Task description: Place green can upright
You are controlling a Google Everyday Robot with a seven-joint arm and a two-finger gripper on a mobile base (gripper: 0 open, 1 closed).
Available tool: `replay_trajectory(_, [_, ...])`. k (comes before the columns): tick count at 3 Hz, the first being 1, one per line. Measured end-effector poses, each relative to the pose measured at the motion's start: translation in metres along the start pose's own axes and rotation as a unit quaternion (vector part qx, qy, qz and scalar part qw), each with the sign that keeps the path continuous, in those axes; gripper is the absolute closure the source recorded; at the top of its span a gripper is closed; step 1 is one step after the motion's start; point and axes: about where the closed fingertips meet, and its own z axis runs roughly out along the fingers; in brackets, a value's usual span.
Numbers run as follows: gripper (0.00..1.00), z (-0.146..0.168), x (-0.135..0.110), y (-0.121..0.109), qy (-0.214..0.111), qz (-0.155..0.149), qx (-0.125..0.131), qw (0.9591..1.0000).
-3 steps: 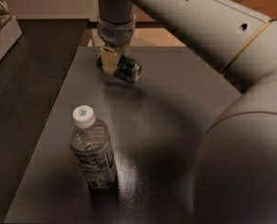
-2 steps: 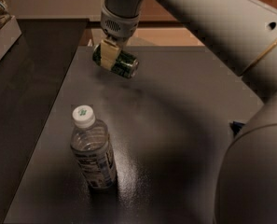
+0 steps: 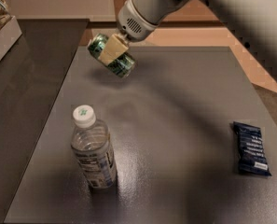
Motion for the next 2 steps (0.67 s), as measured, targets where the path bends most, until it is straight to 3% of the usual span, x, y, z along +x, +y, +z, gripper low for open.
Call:
replay_trajectory(1, [1.0,-0.0095,0.0001,0.0062,-0.089,0.02,-0.016,0.9956])
replay_trajectory(2, [1.0,-0.0137,0.0079,0.0076,-0.16,0.038,-0.03,0.9859])
